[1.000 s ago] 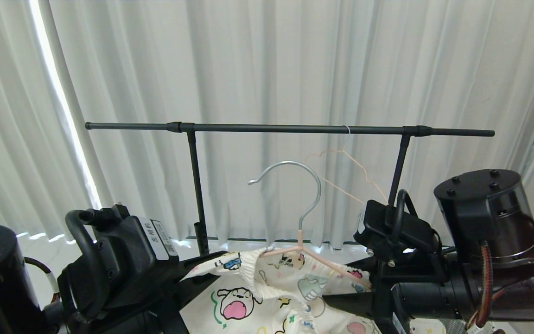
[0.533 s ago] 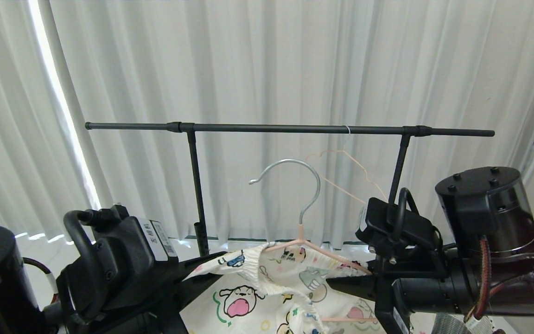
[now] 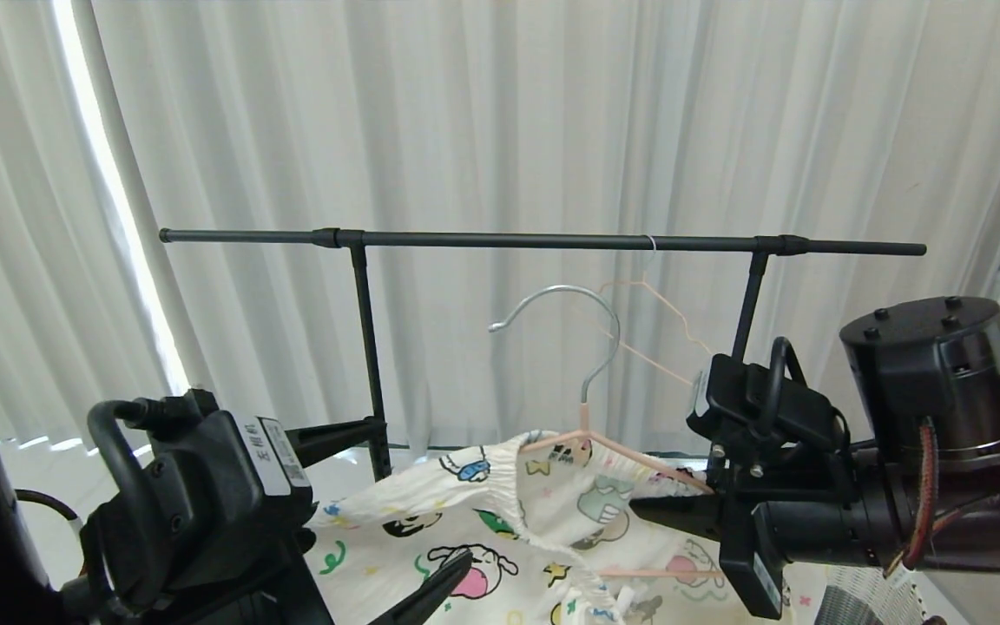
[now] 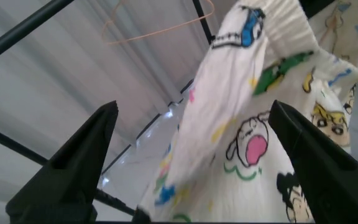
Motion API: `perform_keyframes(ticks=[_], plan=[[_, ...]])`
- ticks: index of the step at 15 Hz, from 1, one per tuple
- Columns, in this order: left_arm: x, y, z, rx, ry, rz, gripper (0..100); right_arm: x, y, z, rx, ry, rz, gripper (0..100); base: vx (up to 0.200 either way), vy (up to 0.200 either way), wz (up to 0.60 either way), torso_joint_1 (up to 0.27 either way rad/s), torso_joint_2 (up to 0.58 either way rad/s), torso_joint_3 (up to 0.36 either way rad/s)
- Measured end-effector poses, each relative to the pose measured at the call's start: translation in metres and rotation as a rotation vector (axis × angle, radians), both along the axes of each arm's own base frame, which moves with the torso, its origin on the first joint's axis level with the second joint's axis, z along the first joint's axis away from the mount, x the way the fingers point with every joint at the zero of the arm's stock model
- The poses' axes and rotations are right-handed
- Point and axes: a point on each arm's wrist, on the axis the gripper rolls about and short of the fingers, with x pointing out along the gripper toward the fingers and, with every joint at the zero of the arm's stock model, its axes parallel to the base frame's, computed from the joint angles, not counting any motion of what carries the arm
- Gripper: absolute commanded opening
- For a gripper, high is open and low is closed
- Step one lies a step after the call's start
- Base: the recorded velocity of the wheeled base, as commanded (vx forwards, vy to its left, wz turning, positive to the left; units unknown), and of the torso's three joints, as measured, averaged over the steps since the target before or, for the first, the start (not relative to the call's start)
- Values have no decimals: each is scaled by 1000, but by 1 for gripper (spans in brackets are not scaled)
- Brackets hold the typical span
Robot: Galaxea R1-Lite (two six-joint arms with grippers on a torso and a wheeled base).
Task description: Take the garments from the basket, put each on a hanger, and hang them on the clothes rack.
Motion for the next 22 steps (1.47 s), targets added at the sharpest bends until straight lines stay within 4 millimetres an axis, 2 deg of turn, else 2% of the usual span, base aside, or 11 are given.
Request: perform_keyframes(ticks=[2, 6, 10, 12, 16, 17, 22], plan=[[-6, 7, -6, 7, 9, 7, 100, 4, -9, -2, -21, -28, -13, 0, 0, 0, 0, 0, 0, 0], [-25, 36, -22, -14, 26, 56, 100, 5, -30, -5, -37, -37, -65, 0, 0, 0, 0, 0, 0, 0], [-45, 65, -51, -12, 67, 132, 100, -3, -41, -4, -49, -82, -50, 0, 0, 0, 0, 0, 0, 0], [-47, 70, -56, -47, 109, 172, 100, -7, -44, -1, -39, -97, -49, 0, 0, 0, 0, 0, 0, 0], [-43, 67, -65, -63, 222, 140, 100, -11, -47, 4, -49, -170, -5, 0, 0, 0, 0, 0, 0, 0], [-42, 65, -67, -65, 258, 117, 0, -12, -46, 5, -49, -184, 6, 0, 0, 0, 0, 0, 0, 0], [-44, 66, -85, -16, 347, 115, 0, -15, -45, 11, -23, -214, 19, 0, 0, 0, 0, 0, 0, 0]])
